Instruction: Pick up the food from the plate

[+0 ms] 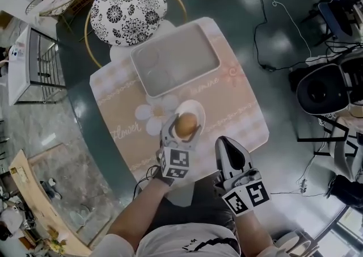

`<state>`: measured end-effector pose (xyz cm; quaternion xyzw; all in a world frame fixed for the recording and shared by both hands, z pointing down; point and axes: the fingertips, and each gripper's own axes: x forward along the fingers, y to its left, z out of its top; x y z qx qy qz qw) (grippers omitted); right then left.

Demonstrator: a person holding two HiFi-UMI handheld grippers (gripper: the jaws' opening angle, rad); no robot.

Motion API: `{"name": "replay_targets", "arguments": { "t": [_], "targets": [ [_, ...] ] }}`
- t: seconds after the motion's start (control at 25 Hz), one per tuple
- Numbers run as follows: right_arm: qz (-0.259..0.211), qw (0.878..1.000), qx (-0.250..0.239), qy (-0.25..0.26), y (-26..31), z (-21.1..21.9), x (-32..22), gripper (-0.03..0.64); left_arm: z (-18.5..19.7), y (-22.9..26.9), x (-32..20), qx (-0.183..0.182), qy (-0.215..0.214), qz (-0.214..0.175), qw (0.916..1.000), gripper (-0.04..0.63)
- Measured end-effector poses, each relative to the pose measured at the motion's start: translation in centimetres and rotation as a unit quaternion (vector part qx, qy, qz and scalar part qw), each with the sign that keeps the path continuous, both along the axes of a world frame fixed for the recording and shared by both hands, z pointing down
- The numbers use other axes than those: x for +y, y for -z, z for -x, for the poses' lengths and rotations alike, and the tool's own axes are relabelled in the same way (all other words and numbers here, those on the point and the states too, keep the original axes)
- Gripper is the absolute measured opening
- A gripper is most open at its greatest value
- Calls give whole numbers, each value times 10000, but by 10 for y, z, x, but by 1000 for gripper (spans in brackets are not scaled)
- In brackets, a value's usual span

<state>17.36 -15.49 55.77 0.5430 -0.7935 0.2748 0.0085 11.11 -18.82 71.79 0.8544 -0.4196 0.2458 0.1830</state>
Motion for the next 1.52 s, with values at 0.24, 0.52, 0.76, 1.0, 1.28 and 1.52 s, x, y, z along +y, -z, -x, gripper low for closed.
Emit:
{"name": "replay_targets", "arguments": {
  "t": [0.24, 0.52, 0.76, 1.0, 1.28, 1.52],
  "targets": [
    [-18, 10000, 16, 54, 28, 10, 0, 14, 5, 58, 11, 149, -104, -157, 9997, 324],
    [-244, 9997, -8, 49, 67, 16, 0, 14, 19, 121, 18, 318, -51, -327, 9989, 324],
    [-389, 9992, -1, 50, 93, 20, 6, 14, 25, 163, 31, 460, -117, -453, 9978, 324],
    [-515, 9985, 75, 143, 117, 31, 11, 14, 32, 213, 47, 596, -340, -546, 9961, 325],
    [-734, 9971, 104, 192, 150, 45, 21, 14, 45, 270, 65, 816, -395, -742, 9931, 324],
    [-920, 9951, 214, 288, 172, 60, 31, 14, 61, 304, 85, 985, -516, -867, 9900, 324]
  ]
}}
